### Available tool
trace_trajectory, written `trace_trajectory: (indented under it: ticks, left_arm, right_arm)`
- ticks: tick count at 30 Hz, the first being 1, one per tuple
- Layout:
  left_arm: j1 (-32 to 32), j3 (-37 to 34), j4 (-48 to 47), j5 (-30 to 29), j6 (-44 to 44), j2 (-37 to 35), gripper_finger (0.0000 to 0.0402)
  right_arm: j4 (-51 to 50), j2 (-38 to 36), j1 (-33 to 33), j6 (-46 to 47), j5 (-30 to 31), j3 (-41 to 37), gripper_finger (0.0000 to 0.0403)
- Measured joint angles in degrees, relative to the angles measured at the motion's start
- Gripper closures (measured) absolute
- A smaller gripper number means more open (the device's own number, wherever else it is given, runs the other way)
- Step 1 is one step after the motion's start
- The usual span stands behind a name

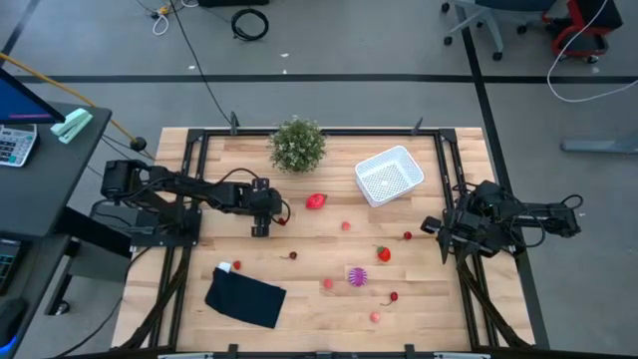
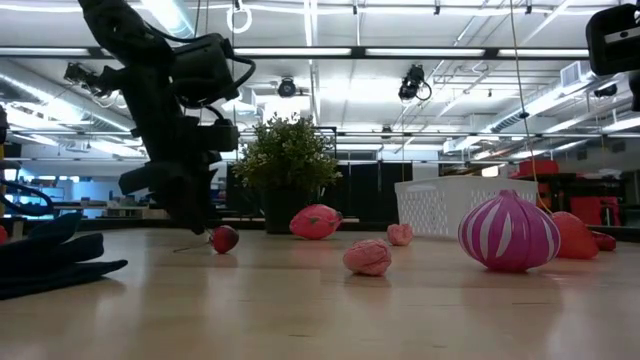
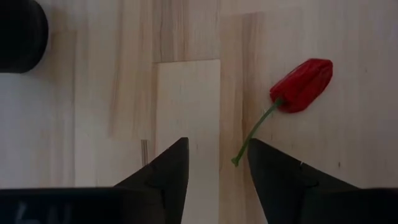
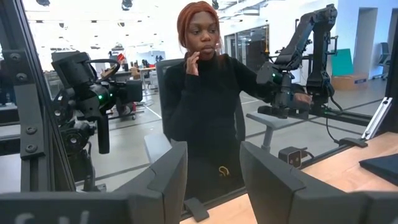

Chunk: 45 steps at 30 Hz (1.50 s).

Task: Pick and placing Produce into tupperware
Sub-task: Put the top left cherry into the bin

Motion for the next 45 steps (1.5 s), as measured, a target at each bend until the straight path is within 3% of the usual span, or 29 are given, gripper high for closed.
trace_trajectory:
  ticks: [8, 21, 29, 33, 40, 45]
  left_arm:
    - [0.00, 0.00, -0.12, 0.04, -1.87, 0.00, 0.0282]
    - [-0.07, 0.00, -0.15, 1.54, -4.60, -0.04, 0.0393]
    - [-0.07, 0.00, -0.04, 1.55, -4.62, -0.07, 0.0372]
    - [-0.07, 0.00, 0.00, 1.55, -4.63, -0.07, 0.0394]
    - [-0.07, 0.00, 0.04, 1.54, -4.76, -0.07, 0.0396]
    - [-0.60, 0.00, 3.04, 1.54, -9.48, -0.07, 0.0398]
  right_arm:
    - [0.00, 0.00, 0.02, 0.00, 0.01, 0.01, 0.0247]
    - [0.00, 0.00, 0.00, 0.00, 0.00, -0.02, 0.0247]
    - [0.00, 0.00, 0.02, 0.00, 0.01, 0.01, 0.0247]
    - [0.00, 0.00, 0.01, 0.00, 0.00, 0.00, 0.0247]
    - [0.00, 0.00, 0.02, 0.00, 0.00, 0.01, 0.0247]
    - [0.00, 0.00, 0.00, 0.00, 0.00, 0.00, 0.0247]
